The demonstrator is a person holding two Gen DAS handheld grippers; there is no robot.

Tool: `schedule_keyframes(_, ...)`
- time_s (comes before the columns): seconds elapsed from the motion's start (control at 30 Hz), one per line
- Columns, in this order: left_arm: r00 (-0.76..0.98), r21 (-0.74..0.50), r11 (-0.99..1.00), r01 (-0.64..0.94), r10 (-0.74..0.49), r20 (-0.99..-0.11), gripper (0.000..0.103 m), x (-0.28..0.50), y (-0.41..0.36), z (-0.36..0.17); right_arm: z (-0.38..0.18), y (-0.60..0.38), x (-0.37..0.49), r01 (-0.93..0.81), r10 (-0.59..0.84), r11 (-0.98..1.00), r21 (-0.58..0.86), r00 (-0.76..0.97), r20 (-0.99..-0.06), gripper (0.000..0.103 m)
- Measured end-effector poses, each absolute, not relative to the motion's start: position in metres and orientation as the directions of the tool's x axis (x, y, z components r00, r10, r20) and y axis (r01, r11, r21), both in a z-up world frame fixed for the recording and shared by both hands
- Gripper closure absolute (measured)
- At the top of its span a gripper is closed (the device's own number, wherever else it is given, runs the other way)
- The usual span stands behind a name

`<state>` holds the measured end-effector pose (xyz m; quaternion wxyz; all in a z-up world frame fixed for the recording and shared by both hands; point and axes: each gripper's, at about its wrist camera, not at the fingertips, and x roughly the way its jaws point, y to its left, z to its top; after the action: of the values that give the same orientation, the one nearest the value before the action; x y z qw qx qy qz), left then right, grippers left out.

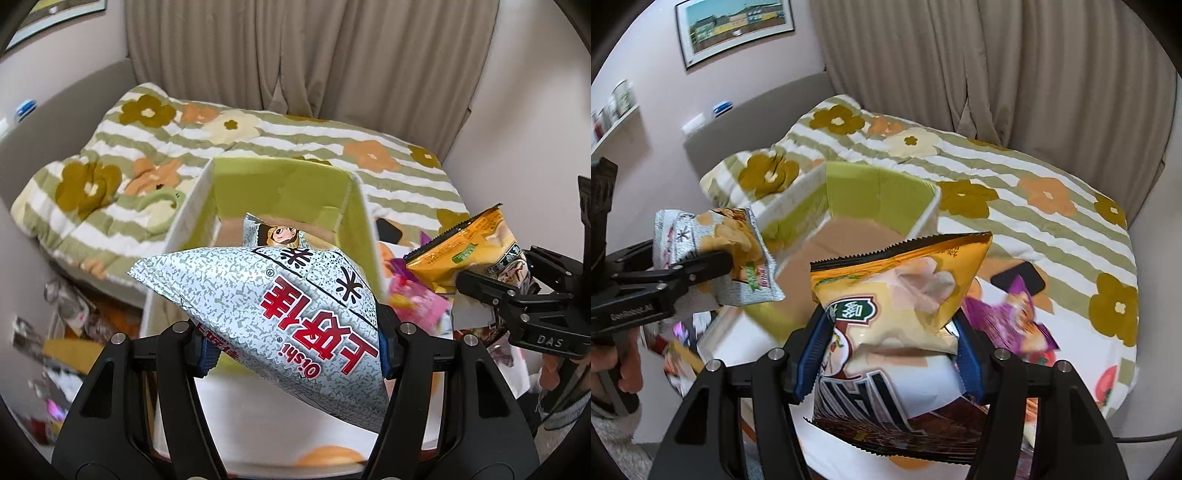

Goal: Organize snacks
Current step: 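Carry both bags over the cardboard box and open both tools to drop them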

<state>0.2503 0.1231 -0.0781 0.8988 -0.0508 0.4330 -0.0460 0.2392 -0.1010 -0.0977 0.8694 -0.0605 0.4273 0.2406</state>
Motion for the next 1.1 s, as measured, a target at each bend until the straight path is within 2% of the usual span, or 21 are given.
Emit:
schedule_keyframes(0.2, 0.542, -0.071, 0.989, 0.133, -0.133, -0.83, 0.043, 0.31, 0.159, -0.108, -0.112, -0.05, 0.272, -0.363, 0.315, 0.923, 0.131, 0.513, -0.799, 0.044)
schedule_keyframes(0.47, 0.45, 0.006, 0.966, 0.259, -0.115, -0.885, 0.041, 0.344, 0.161, -0.164, -0.139, -0.022, 0.295, -0.236, 0.247, 0.961, 0.146, 0.483, -0.84, 0.044)
schedule_keyframes(0.5, 0.447, 0.011, 0.964, 0.265, -0.112, -0.887, 0.038, 0.344, 0.16, -0.166, -0.141, -0.02, 0.297, -0.228, 0.244, 0.962, 0.149, 0.48, -0.843, 0.044)
schedule_keyframes(0.6, 0.454, 0.033, 0.962, 0.27, -0.096, -0.886, 0.004, 0.348, 0.161, -0.171, -0.146, -0.018, 0.301, -0.208, 0.231, 0.967, 0.148, 0.468, -0.853, 0.044)
schedule_keyframes(0.63, 0.464, 0.024, 0.962, 0.272, -0.109, -0.879, 0.001, 0.346, 0.163, -0.17, -0.148, -0.017, 0.302, -0.205, 0.226, 0.968, 0.145, 0.464, -0.856, 0.044)
schedule_keyframes(0.83, 0.471, 0.005, 0.966, 0.258, -0.121, -0.874, 0.001, 0.332, 0.174, -0.165, -0.15, -0.012, 0.305, -0.191, 0.209, 0.972, 0.134, 0.456, -0.865, 0.044)
schedule_keyframes(1.1, 0.486, -0.028, 0.987, 0.157, -0.102, -0.868, 0.001, 0.304, 0.192, -0.155, -0.157, 0.004, 0.309, -0.211, 0.262, 0.96, 0.184, 0.445, -0.856, 0.044)
